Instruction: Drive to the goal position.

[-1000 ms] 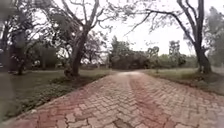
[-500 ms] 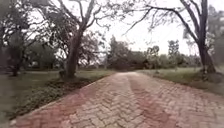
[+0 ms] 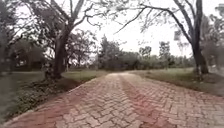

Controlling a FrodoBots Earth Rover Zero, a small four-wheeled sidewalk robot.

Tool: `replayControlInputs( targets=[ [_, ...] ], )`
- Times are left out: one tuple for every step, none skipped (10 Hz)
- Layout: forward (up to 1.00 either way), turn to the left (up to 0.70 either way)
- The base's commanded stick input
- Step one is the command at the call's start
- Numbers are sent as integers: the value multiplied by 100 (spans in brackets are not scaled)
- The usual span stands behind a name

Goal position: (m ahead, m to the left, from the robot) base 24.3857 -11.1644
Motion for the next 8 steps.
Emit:
replayControlInputs(
  targets=[
    [70, 0],
    [70, 0],
    [70, 0],
    [70, 0],
    [70, 0],
    [70, 0],
    [70, 0],
    [70, 0]
  ],
)
